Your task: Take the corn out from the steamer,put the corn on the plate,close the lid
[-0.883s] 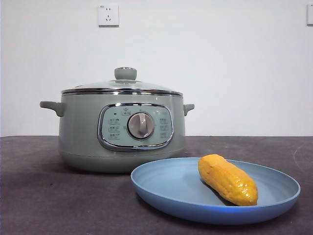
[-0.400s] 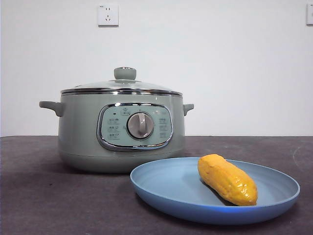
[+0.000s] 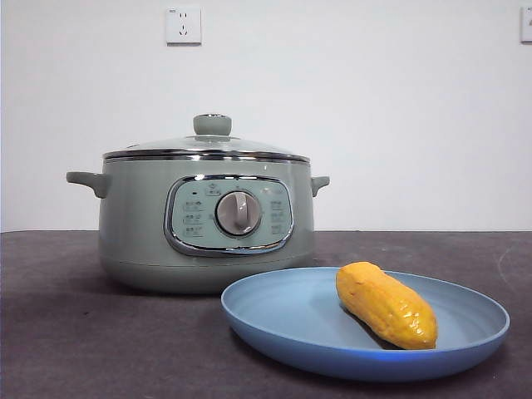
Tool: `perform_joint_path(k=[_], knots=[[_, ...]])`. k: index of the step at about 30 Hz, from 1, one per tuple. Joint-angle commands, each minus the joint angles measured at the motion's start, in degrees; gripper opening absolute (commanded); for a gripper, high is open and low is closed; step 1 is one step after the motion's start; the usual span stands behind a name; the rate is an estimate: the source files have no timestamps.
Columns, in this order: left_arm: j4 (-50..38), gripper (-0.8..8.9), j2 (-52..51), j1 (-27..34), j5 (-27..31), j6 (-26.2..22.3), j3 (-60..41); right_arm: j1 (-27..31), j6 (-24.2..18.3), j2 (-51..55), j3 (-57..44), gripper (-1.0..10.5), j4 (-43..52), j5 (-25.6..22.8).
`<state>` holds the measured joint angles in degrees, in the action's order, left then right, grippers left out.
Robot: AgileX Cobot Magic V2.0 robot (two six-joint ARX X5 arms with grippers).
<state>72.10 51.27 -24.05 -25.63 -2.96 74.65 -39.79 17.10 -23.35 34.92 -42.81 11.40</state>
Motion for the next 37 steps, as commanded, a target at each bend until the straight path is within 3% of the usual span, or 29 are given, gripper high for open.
perform_joint_path(k=[1,9,16,29,32,37], knots=[[-0.5,-0.04,0.0,0.0,0.0,0.0,-0.3,-0.1,0.0,0.0,0.1,0.0,0.3,-0.2],[-0.6,-0.04,0.0,0.0,0.1,-0.1,-0.3,-0.1,0.0,0.0,0.1,0.0,0.3,-0.2],[-0.5,-0.04,0.0,0.1,6.4,-1.6,-0.3,-0.1,0.0,0.0,0.1,0.0,0.3,-0.2],[3.1,-0.04,-1.9,3.0,7.5,-1.6,-0.3,-0.1,0.0,0.0,0.1,0.0,0.3,-0.2],[-3.1,-0.04,-4.4,6.3,8.1,-2.3,-0.3,-0.1,0.0,0.0,0.1,0.0,0.3,-0.2],[-26.5,-0.04,-10.7,14.4,8.2,-5.6,-0.6,-0.1,0.0,0.0,0.1,0.0,0.3,-0.2]])
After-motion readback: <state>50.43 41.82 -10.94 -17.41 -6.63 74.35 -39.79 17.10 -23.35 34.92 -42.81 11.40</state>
